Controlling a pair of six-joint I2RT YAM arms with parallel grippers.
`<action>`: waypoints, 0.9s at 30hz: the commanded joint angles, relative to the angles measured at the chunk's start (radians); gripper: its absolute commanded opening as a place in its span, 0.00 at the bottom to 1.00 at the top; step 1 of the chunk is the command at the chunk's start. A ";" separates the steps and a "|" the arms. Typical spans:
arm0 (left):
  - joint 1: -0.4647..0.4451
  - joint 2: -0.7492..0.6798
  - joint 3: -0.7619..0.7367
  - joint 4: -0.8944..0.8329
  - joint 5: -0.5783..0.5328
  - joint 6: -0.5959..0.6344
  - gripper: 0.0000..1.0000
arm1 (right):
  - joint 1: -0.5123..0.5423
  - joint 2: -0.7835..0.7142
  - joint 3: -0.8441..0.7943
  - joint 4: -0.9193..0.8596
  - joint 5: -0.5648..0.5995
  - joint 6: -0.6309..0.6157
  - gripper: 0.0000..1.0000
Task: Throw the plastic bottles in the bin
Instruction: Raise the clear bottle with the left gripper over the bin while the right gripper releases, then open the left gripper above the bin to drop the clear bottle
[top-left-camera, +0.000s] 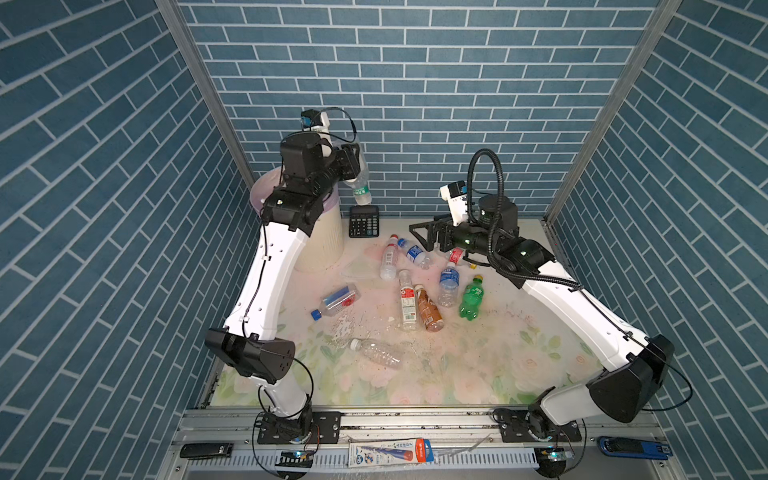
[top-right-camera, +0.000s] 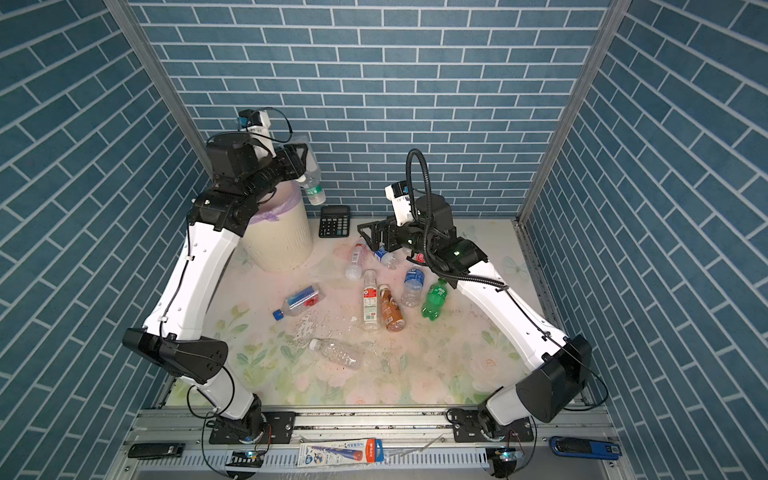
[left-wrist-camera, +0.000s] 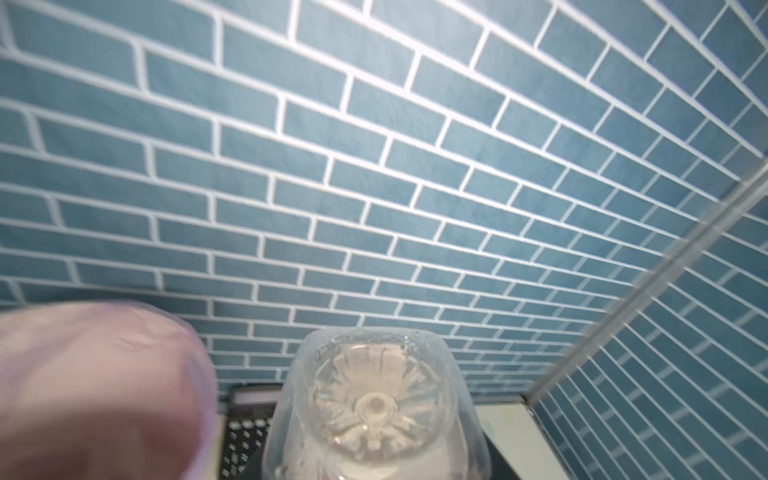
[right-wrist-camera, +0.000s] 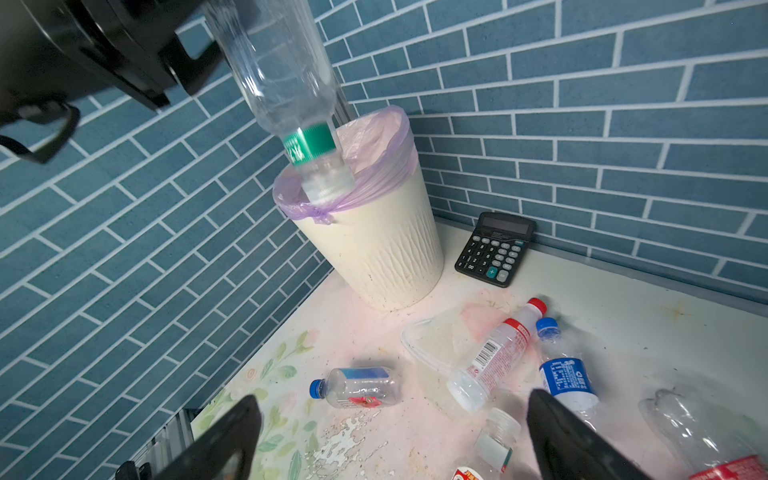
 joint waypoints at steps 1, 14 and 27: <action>0.032 -0.054 0.043 0.102 -0.177 0.189 0.49 | 0.006 0.018 -0.006 0.033 -0.026 -0.006 0.99; 0.288 0.244 0.213 -0.192 -0.130 0.020 0.90 | 0.008 0.054 -0.050 0.041 -0.048 0.022 0.99; 0.167 0.083 0.129 -0.213 -0.008 0.093 0.99 | 0.006 0.013 -0.109 0.034 -0.006 0.023 0.99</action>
